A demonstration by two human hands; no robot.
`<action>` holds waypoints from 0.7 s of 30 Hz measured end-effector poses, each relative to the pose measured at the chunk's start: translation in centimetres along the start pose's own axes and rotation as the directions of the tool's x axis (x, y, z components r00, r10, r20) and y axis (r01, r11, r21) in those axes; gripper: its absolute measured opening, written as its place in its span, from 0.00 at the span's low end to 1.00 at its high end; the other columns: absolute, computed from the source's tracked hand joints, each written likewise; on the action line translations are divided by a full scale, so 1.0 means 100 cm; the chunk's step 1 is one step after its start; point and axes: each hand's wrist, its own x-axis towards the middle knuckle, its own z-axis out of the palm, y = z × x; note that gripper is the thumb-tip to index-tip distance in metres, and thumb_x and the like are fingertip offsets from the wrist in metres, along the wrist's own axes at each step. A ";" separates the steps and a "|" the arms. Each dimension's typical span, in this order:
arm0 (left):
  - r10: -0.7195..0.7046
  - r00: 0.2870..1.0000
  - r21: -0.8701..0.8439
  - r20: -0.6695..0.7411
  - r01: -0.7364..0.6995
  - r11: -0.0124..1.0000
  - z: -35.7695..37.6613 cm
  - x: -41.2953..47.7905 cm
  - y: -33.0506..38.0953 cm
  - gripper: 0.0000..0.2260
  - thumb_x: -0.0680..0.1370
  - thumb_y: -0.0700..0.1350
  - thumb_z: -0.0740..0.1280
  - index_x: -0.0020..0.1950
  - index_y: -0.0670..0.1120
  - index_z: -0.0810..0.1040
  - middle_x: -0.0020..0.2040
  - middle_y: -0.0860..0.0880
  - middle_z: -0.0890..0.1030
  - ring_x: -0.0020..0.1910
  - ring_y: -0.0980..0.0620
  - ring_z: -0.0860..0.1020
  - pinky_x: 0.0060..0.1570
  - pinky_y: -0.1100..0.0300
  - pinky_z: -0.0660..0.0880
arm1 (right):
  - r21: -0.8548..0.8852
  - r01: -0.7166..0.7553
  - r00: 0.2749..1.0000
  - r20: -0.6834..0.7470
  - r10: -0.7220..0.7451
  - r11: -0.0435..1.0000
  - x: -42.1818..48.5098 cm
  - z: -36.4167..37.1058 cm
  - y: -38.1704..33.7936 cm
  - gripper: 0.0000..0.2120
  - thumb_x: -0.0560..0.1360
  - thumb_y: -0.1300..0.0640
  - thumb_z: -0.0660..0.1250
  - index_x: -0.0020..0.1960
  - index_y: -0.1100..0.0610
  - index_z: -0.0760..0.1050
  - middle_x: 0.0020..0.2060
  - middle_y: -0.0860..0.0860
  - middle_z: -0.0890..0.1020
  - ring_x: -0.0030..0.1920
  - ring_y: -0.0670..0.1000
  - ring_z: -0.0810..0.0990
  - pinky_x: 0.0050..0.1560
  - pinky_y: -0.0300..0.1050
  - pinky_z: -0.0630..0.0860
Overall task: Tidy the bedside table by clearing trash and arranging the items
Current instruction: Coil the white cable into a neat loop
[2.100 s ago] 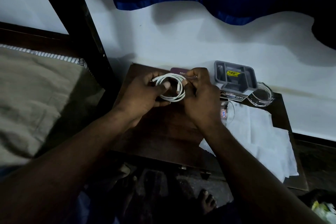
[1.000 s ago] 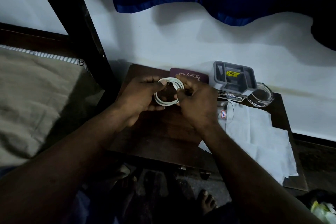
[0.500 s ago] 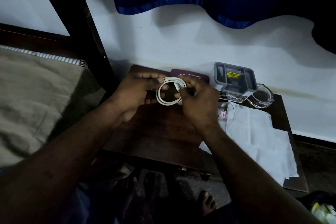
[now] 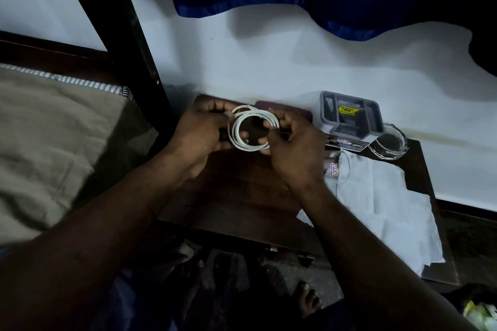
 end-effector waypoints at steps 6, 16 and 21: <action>-0.111 0.993 -0.208 -0.025 0.104 0.973 0.000 0.001 -0.002 0.09 0.85 0.37 0.58 0.51 0.46 0.76 0.47 0.46 0.86 0.39 0.45 0.85 0.43 0.49 0.83 | -0.132 0.050 0.997 -0.053 -0.057 0.990 0.001 -0.005 0.000 0.20 0.71 0.57 0.67 0.62 0.53 0.84 0.54 0.48 0.88 0.54 0.45 0.86 0.60 0.46 0.81; 0.091 0.959 -0.020 0.268 -0.089 0.996 0.004 -0.002 -0.009 0.06 0.82 0.37 0.66 0.49 0.46 0.78 0.42 0.50 0.79 0.39 0.58 0.80 0.42 0.62 0.78 | -0.440 0.104 0.991 -0.030 -0.131 0.892 0.004 -0.007 0.007 0.16 0.73 0.60 0.69 0.59 0.56 0.85 0.53 0.55 0.87 0.55 0.56 0.85 0.58 0.48 0.78; 0.173 0.974 0.209 0.147 -0.201 0.957 0.001 0.003 -0.012 0.08 0.79 0.34 0.70 0.45 0.47 0.81 0.41 0.49 0.82 0.39 0.55 0.80 0.40 0.63 0.75 | -0.198 0.027 0.998 0.059 -0.016 0.980 0.008 -0.007 0.013 0.09 0.76 0.61 0.70 0.54 0.55 0.86 0.48 0.52 0.88 0.49 0.53 0.87 0.53 0.56 0.82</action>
